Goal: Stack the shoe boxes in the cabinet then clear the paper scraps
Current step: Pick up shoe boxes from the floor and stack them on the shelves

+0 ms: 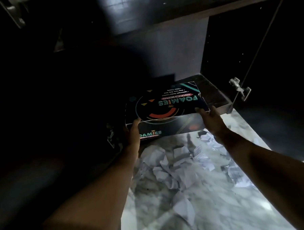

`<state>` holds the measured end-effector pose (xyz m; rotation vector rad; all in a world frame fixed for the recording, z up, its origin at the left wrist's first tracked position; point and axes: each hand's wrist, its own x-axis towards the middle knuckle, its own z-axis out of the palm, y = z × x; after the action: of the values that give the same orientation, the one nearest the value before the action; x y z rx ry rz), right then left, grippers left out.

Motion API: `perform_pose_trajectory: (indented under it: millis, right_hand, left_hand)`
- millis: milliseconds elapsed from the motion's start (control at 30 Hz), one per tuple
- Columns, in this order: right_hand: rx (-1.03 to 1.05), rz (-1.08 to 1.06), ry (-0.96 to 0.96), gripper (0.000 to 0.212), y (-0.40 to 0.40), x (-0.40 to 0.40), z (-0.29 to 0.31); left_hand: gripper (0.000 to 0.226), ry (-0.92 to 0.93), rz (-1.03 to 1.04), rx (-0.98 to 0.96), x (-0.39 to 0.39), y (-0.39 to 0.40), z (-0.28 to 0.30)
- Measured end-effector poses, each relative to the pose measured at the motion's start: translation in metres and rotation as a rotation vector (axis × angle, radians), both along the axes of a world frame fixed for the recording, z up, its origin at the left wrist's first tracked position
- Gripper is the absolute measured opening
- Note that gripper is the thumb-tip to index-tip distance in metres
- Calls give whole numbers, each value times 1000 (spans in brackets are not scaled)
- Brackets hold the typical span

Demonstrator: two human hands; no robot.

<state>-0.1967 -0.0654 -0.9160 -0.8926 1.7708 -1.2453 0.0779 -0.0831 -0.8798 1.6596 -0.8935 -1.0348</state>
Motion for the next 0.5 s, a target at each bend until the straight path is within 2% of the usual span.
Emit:
perform_pose_trajectory:
  millis: [67, 133, 200, 267, 333, 433, 500]
  right_hand:
    - [-40, 35, 23, 65, -11, 8, -4]
    - [-54, 67, 79, 48, -20, 20, -3]
    - [-63, 114, 102, 33, -32, 30, -7]
    - [-70, 125, 113, 46, -44, 37, -12]
    - [-72, 116, 84, 56, -62, 42, -17]
    - [56, 121, 61, 76, -90, 45, -21]
    - [73, 116, 66, 74, -103, 49, -20]
  left_hand:
    - [90, -42, 28, 31, 7, -12, -13]
    - [106, -91, 74, 110, 14, -24, -32]
    - [97, -90, 94, 173, 16, -27, -33]
    - [90, -154, 98, 186, 16, -31, -33]
    - [92, -192, 104, 174, 16, -39, -40]
    - [97, -149, 136, 178, 14, -49, -46]
    - [95, -165, 143, 215, 16, -57, -49]
